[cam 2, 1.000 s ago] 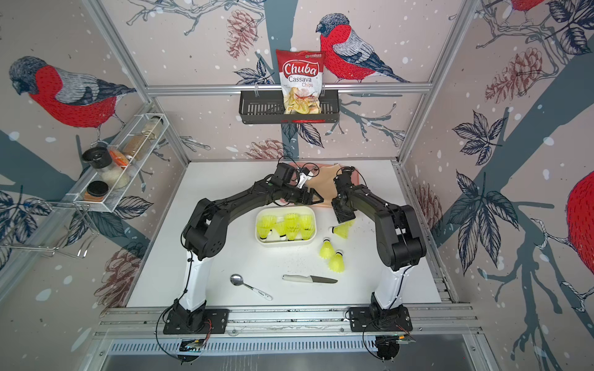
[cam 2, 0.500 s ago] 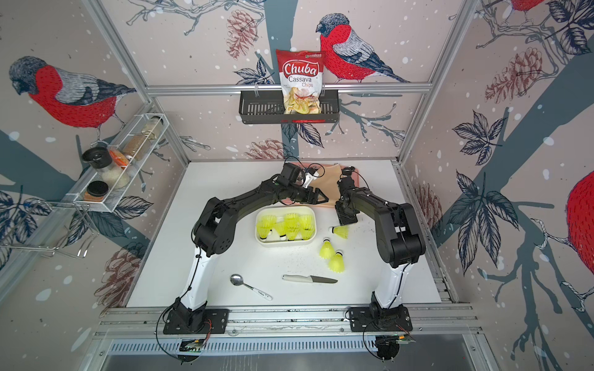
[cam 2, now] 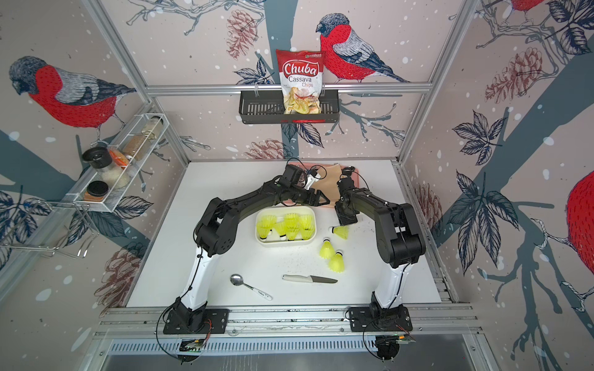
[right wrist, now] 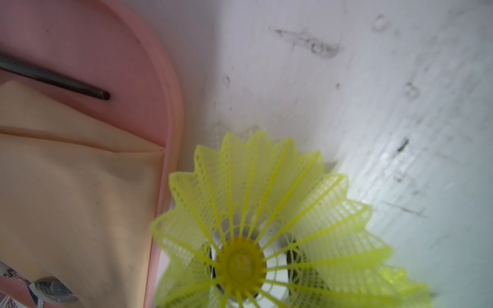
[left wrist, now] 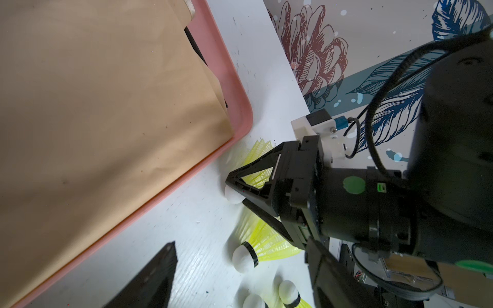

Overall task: Put the shuttlecocks into the storage box
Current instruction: Pick up the shuttlecock at the center of the board.

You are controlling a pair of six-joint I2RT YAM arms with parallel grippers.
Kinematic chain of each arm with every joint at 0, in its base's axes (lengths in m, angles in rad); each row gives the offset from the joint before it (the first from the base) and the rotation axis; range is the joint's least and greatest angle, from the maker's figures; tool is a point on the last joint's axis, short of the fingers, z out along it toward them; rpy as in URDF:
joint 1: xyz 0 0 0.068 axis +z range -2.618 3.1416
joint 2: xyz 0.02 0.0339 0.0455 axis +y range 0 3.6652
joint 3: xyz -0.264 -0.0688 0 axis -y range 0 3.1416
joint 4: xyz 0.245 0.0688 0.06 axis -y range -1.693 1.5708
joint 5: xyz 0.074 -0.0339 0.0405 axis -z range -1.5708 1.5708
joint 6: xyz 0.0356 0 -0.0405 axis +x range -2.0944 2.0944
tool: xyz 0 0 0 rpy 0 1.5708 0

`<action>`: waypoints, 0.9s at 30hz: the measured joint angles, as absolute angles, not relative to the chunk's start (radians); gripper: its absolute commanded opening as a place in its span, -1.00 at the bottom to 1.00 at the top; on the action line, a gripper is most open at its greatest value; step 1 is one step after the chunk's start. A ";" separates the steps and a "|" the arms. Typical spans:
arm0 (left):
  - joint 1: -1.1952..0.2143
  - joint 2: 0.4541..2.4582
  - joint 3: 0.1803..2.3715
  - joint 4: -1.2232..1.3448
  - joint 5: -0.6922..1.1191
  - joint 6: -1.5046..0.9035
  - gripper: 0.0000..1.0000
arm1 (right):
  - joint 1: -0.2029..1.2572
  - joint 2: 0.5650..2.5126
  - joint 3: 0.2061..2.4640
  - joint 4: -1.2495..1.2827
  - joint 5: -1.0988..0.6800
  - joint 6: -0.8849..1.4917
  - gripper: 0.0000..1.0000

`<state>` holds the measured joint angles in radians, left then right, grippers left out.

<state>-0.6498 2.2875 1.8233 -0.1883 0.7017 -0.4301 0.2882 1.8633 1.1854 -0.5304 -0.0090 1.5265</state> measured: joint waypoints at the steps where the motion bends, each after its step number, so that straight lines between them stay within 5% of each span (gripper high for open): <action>1: -0.650 2.288 1.823 -0.188 0.701 -0.430 0.57 | 0.289 1.864 1.185 -0.530 -0.010 1.532 -0.12; 15: -0.650 2.287 1.819 -0.189 0.698 -0.421 0.57 | 0.294 1.864 1.184 -0.523 -0.018 1.550 -0.47; 27: -0.650 2.282 1.837 -0.206 0.698 -0.421 0.62 | 0.318 1.789 1.250 -0.561 0.058 1.487 -0.49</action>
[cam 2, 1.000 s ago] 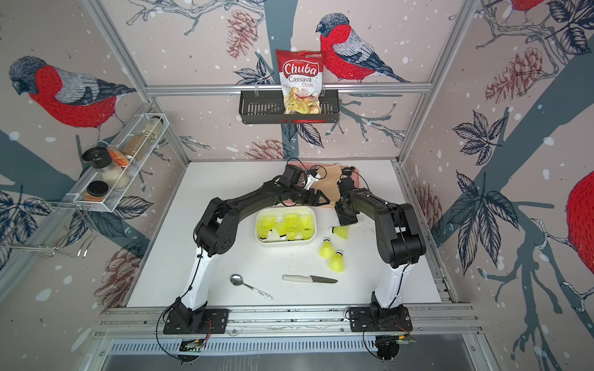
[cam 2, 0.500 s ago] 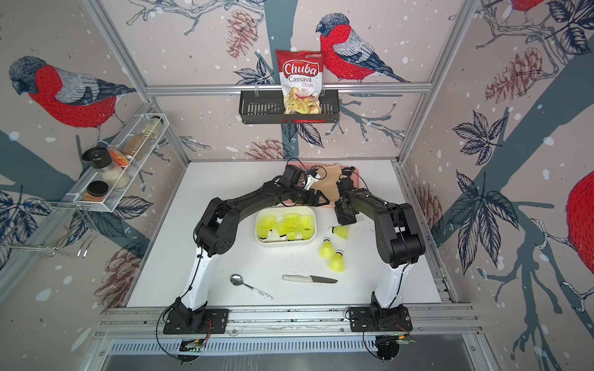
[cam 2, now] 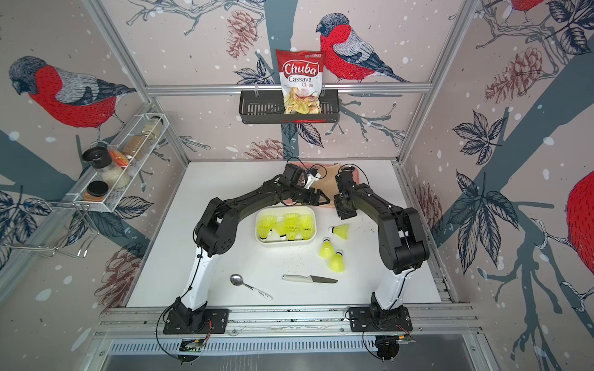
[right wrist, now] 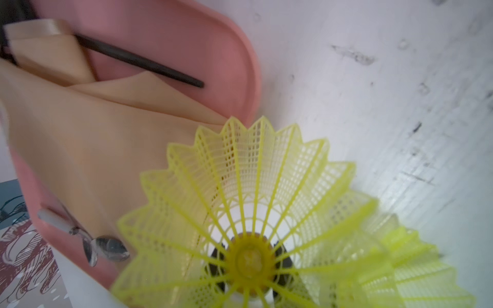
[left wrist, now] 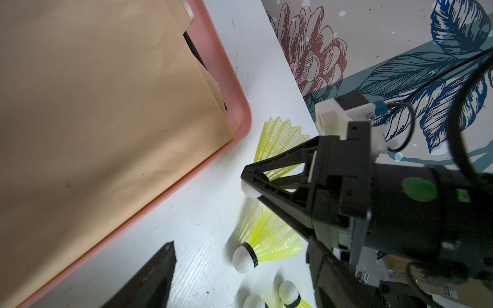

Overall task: Put the shuttlecocks into the storage box
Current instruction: Pick up the shuttlecock at the center of the board, then place the shuttlecock in the storage box.

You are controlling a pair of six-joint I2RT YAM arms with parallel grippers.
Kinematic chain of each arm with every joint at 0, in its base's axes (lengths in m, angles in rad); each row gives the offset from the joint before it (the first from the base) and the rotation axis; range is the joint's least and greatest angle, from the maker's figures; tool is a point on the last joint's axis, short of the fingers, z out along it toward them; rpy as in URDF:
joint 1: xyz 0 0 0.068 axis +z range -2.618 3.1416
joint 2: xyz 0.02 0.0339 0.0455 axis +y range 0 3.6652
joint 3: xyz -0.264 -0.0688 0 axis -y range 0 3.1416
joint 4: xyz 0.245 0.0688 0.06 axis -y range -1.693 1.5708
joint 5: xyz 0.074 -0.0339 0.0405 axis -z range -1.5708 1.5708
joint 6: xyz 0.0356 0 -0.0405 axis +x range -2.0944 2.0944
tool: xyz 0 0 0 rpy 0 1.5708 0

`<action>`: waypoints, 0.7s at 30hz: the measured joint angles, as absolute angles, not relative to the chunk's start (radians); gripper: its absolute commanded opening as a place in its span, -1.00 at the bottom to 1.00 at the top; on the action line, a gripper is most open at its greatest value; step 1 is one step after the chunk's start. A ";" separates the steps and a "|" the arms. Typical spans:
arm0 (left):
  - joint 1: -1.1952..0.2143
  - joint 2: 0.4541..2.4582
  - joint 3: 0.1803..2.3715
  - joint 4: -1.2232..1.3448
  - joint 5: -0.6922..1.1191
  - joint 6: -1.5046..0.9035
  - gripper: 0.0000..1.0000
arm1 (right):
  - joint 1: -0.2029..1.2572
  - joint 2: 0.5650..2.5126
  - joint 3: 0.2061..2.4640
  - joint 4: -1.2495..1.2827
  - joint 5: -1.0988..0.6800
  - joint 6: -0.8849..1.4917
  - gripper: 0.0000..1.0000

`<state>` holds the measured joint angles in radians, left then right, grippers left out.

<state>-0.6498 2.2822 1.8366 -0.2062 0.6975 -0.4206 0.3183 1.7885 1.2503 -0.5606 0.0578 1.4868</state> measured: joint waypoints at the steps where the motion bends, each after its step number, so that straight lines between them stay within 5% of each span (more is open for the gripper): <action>1: -0.649 2.276 1.837 -0.214 0.696 -0.423 0.62 | 0.320 1.777 1.258 -0.563 0.071 1.472 -0.49; 21: -0.486 1.839 1.419 -0.142 0.636 -0.572 0.61 | 0.495 1.621 1.381 -0.604 0.211 0.992 -0.54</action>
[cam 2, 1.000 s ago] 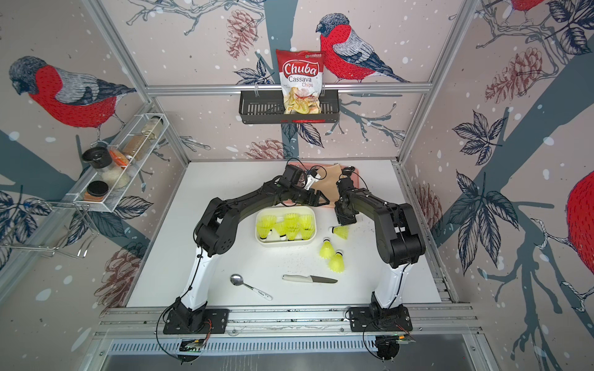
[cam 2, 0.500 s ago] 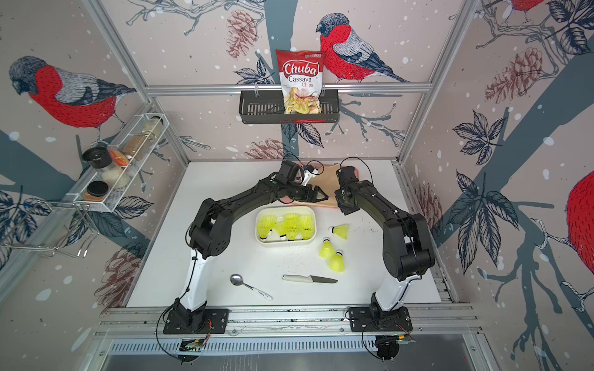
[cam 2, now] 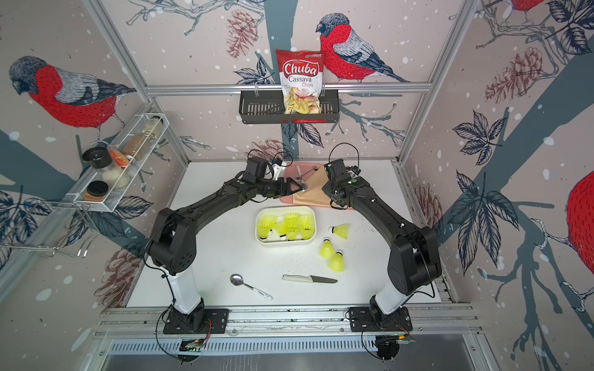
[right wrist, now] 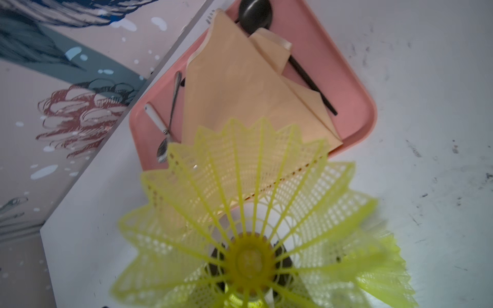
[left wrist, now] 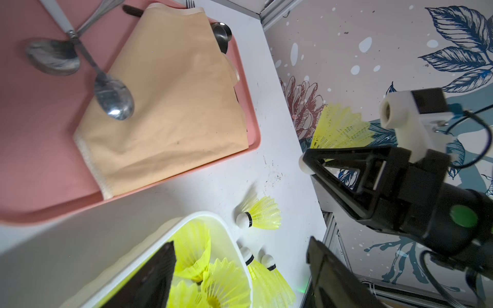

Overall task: Put the shuttlecocks into the storage box
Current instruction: Place the shuttlecock in the storage box.

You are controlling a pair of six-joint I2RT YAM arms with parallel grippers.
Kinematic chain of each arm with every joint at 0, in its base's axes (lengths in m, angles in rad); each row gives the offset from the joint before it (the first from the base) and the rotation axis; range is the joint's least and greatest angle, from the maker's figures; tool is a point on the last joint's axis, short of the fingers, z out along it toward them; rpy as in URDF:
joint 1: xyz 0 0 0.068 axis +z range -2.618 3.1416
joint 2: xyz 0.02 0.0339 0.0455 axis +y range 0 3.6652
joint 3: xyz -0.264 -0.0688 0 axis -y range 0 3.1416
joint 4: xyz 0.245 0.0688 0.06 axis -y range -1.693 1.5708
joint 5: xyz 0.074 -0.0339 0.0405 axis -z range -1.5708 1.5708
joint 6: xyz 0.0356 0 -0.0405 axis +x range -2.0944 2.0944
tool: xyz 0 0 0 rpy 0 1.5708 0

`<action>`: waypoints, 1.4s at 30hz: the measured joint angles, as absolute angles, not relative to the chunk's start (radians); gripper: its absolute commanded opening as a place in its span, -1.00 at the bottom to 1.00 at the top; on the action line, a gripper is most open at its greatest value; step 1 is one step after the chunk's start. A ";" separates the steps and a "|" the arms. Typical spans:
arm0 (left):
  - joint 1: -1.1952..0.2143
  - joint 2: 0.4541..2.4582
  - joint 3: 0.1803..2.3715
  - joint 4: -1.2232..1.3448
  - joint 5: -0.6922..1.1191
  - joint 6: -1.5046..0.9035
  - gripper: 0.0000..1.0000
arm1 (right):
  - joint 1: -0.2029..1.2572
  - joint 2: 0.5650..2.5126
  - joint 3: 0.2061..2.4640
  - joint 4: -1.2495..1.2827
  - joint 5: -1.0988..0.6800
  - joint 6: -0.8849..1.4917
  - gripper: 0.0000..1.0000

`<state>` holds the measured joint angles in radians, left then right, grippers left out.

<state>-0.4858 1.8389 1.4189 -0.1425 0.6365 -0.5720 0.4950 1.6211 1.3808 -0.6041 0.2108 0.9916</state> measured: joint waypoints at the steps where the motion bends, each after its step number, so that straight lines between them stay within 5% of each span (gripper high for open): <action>1: -0.482 1.811 1.388 -0.144 0.630 -0.572 0.61 | 0.515 1.621 1.391 -0.603 0.212 0.971 -0.54; 18: -0.316 1.370 1.018 -0.322 0.443 -0.602 0.57 | 0.852 1.779 1.580 -0.604 0.138 0.748 -0.54; 42: -0.279 1.126 0.765 -0.444 0.337 -0.655 0.51 | 0.973 2.103 1.834 -0.728 -0.008 0.680 -0.52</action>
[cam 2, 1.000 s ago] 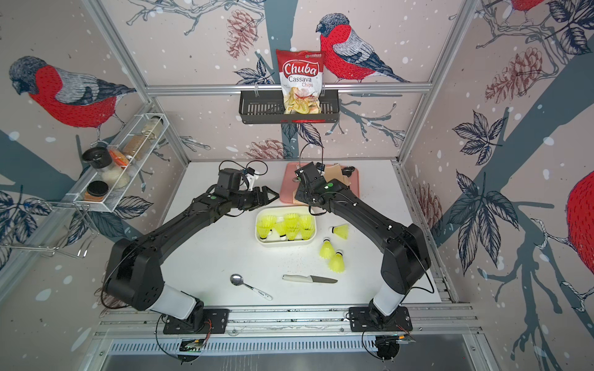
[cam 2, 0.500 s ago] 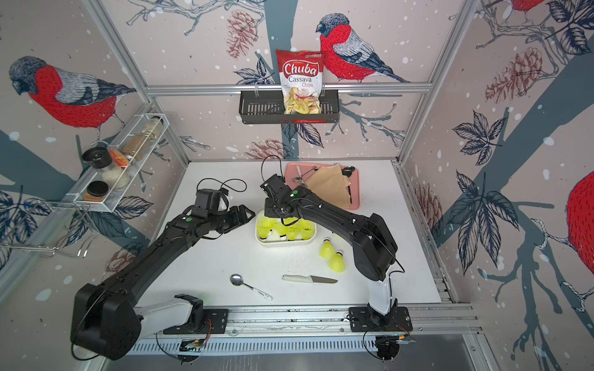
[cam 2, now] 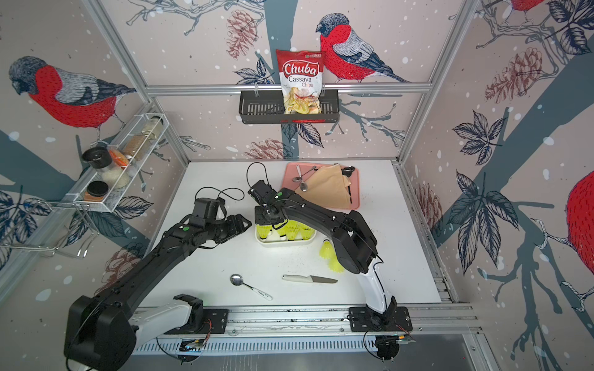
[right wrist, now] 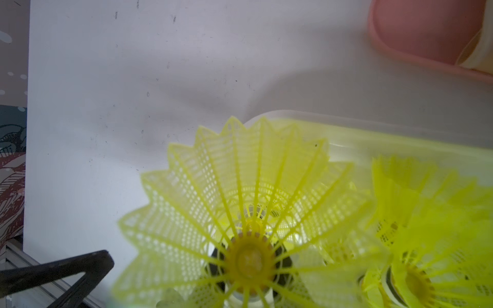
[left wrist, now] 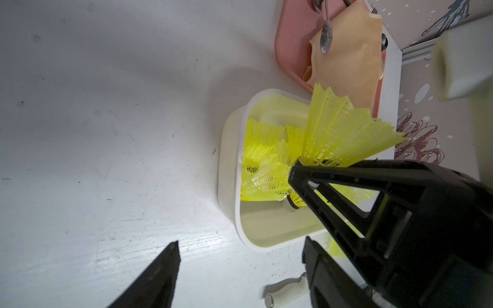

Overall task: Put the shuttlecocks into the storage box
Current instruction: Place the shuttlecock in the storage box.

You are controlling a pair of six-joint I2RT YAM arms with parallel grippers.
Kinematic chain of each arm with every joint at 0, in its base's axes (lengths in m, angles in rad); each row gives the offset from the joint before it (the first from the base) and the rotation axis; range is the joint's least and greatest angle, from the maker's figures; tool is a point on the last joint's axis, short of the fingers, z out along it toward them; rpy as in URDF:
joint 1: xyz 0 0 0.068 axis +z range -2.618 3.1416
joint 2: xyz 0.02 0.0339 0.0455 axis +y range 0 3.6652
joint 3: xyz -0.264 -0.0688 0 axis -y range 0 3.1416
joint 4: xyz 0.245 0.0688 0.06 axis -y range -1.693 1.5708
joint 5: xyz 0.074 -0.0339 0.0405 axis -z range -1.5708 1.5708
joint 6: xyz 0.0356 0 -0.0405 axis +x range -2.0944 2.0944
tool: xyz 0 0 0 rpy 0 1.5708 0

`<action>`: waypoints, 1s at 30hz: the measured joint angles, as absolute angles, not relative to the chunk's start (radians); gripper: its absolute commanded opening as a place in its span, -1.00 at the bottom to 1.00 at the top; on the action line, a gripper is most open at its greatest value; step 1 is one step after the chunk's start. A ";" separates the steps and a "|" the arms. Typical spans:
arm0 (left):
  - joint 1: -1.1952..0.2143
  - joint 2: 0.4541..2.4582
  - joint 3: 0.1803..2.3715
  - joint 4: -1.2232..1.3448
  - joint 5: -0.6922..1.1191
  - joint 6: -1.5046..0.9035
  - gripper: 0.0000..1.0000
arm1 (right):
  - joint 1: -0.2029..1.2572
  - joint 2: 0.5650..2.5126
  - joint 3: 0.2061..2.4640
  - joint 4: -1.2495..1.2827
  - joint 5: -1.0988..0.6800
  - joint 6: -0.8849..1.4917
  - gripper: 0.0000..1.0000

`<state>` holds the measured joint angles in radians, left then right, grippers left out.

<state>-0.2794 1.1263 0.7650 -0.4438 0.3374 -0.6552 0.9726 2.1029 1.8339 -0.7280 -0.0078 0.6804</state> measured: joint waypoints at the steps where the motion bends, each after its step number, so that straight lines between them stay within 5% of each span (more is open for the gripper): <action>1: -0.279 1.126 0.762 -0.445 0.337 -0.656 0.50 | 0.973 2.115 1.848 -0.735 -0.008 0.680 -0.52; 18: -0.279 1.098 0.698 -0.429 0.386 -0.683 0.47 | 0.975 2.165 1.887 -0.797 -0.009 0.657 -0.50; 30: -0.283 1.104 0.695 -0.418 0.389 -0.683 0.47 | 0.994 2.166 1.918 -0.845 -0.011 0.650 -0.02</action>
